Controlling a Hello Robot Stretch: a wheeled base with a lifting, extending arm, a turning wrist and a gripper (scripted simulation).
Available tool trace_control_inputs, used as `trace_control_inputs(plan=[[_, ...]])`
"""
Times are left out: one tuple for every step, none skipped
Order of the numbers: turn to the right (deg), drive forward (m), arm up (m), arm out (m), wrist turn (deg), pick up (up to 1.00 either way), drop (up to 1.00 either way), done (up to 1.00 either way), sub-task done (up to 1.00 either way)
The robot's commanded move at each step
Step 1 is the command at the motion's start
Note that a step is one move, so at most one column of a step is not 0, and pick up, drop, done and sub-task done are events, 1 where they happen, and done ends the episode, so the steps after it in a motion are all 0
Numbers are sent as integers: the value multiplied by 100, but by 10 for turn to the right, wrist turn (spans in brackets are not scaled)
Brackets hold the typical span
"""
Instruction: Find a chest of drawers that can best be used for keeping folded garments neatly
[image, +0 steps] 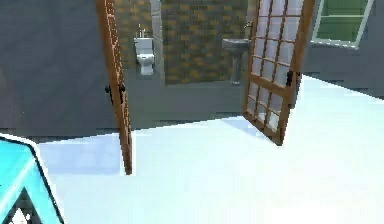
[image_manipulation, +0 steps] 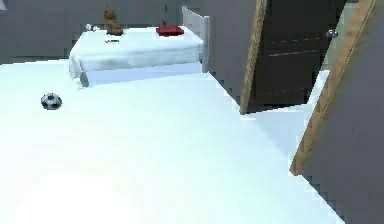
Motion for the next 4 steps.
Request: trace_control_inputs(plan=[[360,0,0,0,0,0,0,0,0],[0,100,0,0,0,0,0,0,0],[0,100,0,0,0,0,0,0,0],[0,45,0,0,0,0,0,0,0]])
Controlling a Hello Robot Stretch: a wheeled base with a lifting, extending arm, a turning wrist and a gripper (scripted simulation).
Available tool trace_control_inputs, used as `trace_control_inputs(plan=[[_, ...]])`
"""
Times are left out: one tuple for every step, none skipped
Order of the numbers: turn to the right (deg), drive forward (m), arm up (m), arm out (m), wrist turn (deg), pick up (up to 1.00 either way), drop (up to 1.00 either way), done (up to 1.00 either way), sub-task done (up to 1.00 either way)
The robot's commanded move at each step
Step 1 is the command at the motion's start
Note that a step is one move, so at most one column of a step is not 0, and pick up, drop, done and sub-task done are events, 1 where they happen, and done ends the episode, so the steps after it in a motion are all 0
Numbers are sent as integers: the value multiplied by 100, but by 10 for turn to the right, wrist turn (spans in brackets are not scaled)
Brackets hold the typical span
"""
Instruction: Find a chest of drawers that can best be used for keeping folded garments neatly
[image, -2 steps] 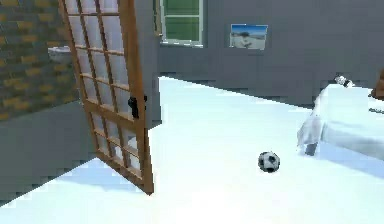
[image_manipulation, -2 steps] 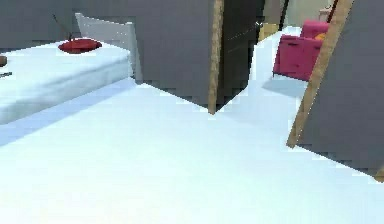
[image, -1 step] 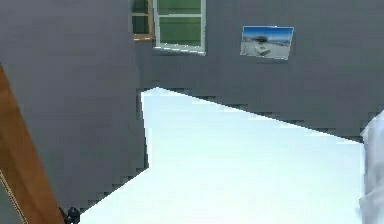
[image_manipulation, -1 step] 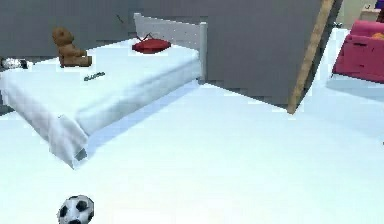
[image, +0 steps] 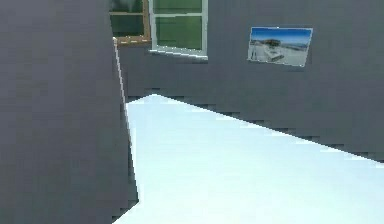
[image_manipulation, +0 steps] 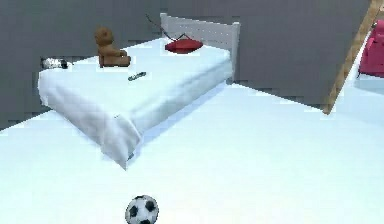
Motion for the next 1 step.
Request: trace_control_inputs(plan=[[0,100,0,0,0,0,0,0,0]])
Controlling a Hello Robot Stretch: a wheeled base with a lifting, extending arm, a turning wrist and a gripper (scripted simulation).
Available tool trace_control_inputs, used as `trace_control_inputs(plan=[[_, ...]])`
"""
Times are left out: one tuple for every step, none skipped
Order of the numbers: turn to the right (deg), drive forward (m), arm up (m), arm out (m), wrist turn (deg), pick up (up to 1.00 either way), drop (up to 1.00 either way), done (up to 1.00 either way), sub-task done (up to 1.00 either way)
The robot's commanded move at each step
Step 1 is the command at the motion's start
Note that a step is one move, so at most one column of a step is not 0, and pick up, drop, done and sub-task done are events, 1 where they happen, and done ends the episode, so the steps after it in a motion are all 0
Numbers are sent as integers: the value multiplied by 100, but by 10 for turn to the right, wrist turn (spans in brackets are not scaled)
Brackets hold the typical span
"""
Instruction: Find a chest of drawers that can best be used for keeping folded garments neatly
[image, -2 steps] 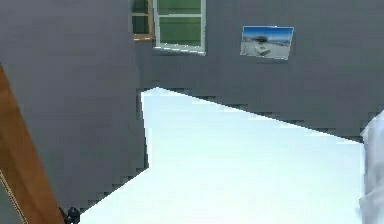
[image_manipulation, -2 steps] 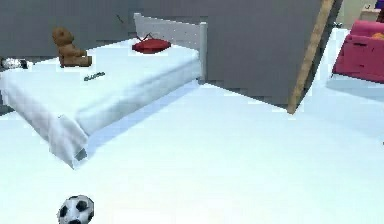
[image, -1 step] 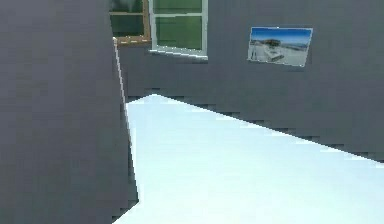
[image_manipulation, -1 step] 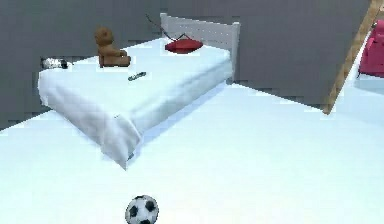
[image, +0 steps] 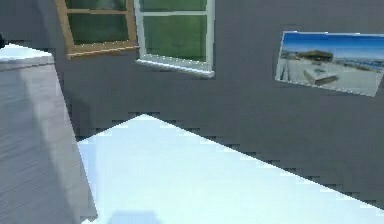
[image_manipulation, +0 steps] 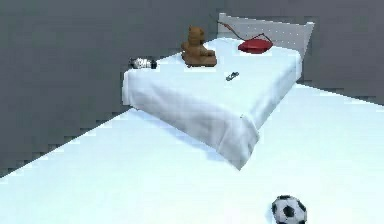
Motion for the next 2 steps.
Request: trace_control_inputs(plan=[[150,0,0,0,0,0,0,0,0],[0,10,0,0,0,0,0,0,0]])
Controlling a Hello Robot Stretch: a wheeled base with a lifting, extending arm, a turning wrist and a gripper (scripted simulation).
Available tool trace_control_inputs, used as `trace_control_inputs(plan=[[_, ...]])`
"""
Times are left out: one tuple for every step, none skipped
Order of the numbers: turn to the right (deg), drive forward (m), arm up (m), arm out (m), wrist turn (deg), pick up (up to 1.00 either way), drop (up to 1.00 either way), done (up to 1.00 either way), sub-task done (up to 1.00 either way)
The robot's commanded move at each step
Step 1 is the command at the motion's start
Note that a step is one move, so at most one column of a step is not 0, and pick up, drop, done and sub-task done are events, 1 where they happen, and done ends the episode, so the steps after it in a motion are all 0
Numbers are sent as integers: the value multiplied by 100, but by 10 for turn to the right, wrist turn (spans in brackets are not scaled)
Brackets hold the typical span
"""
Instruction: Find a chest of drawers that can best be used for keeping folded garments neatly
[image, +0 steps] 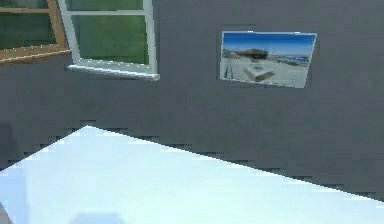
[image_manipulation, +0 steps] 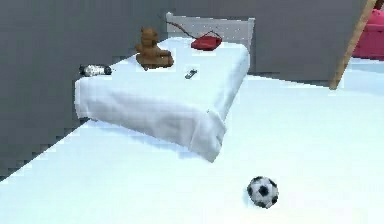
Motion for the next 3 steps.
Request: trace_control_inputs(plan=[[-420,0,0,0,0,0,0,0,0],[0,20,0,0,0,0,0,0,0],[-210,0,0,0,0,0,0,0,0]])
